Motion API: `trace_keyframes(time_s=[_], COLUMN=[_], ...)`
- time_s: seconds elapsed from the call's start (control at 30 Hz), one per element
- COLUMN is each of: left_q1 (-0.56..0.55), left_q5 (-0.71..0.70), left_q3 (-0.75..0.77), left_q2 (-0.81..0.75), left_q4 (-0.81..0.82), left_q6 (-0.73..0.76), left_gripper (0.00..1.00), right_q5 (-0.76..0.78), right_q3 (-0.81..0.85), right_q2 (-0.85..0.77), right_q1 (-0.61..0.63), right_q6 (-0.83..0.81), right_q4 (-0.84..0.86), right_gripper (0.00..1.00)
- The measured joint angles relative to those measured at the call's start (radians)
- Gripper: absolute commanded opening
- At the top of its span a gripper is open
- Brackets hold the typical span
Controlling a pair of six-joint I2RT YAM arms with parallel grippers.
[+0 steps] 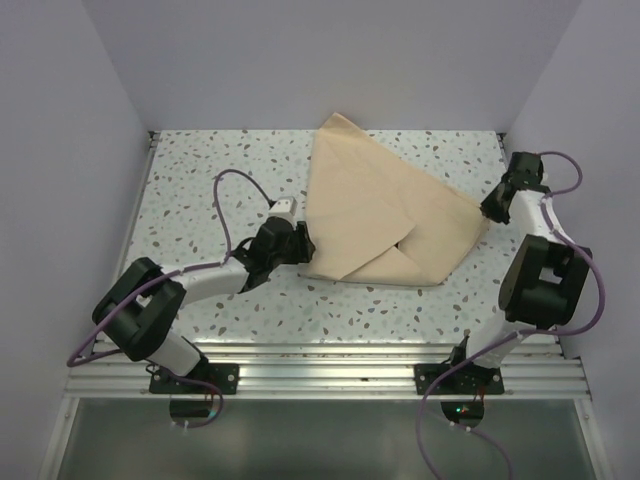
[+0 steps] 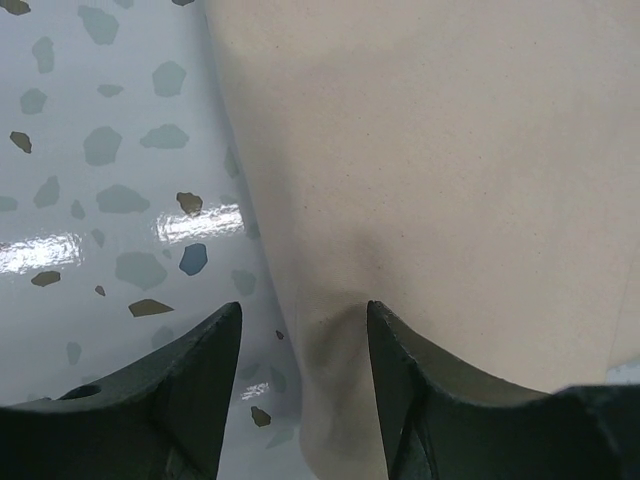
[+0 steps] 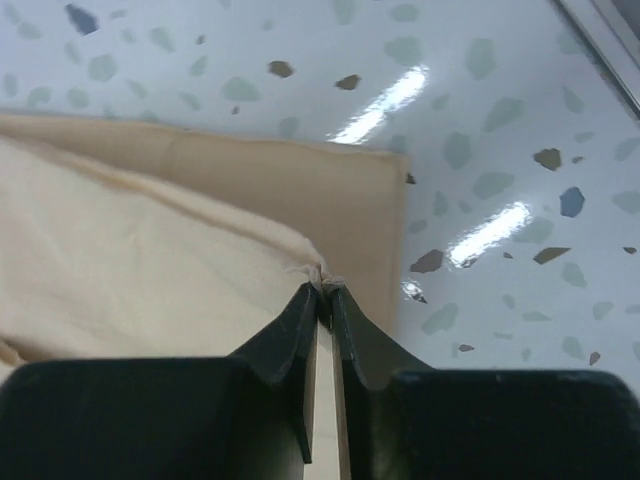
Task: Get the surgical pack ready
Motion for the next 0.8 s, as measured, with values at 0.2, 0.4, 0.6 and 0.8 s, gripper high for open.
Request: trace_keyframes(time_s=[0.2, 0.4, 0.6, 0.8], left_q1=[0.000, 0.000, 0.000, 0.000], left_q5=[0.026, 0.037, 0.051, 0.075], left_q3=[0.012, 0.013, 0.013, 0.013], left_q2=[-0.001, -0.001, -0.001, -0.001], left_q4=[0.001, 0.004, 0.005, 0.006], left_q6=[0.018, 0.027, 0.041, 0.046], left_gripper=[0.57, 0.55, 0.55, 0.55], right_q5=[0.021, 0.020, 0.020, 0.017], right_q3=[-0.014, -0.008, 0.000, 0.000], right_q2=[0.090, 0.154, 0.194, 0.223], right_q1=[-0.050, -0.054, -0.073, -0.087], right_q6=[0.000, -0.006, -0.008, -0.011], right_q4=[0.026, 0.043, 0.060, 0.090], right_gripper=[0.42, 0.44, 0.46, 0.50])
